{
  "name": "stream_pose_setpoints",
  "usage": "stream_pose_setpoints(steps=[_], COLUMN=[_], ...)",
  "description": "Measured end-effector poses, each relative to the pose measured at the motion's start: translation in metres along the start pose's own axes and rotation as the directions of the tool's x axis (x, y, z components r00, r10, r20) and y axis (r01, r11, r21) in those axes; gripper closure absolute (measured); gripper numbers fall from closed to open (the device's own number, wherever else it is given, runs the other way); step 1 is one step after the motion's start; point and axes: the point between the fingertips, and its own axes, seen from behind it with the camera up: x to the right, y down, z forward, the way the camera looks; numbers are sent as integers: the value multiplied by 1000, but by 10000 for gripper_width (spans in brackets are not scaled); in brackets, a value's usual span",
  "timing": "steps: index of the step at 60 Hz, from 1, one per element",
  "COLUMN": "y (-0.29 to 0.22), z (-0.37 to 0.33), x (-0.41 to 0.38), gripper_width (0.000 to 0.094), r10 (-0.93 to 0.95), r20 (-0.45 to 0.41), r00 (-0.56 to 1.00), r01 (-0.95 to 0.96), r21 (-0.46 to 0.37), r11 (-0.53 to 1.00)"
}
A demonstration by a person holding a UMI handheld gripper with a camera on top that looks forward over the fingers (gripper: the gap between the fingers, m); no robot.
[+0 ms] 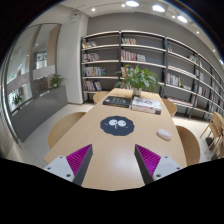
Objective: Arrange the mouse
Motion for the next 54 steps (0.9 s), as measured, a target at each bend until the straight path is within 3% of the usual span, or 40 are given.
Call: stream_pose_setpoints(steps=[7,12,28,40,54], y=[27,62,102,106,81], z=[0,31,68,133,210], x=[24,67,200,279,329], gripper_width=[83,80,82,81,81], r10=[57,70,97,86,70], r20=[-54,-105,-290,-329,-301], r00=[997,992,952,940,951], r01=[-61,-80,-151,-161,-141], r21=[-74,-97,-171,-209,-219], r11=[995,992,974,964,966])
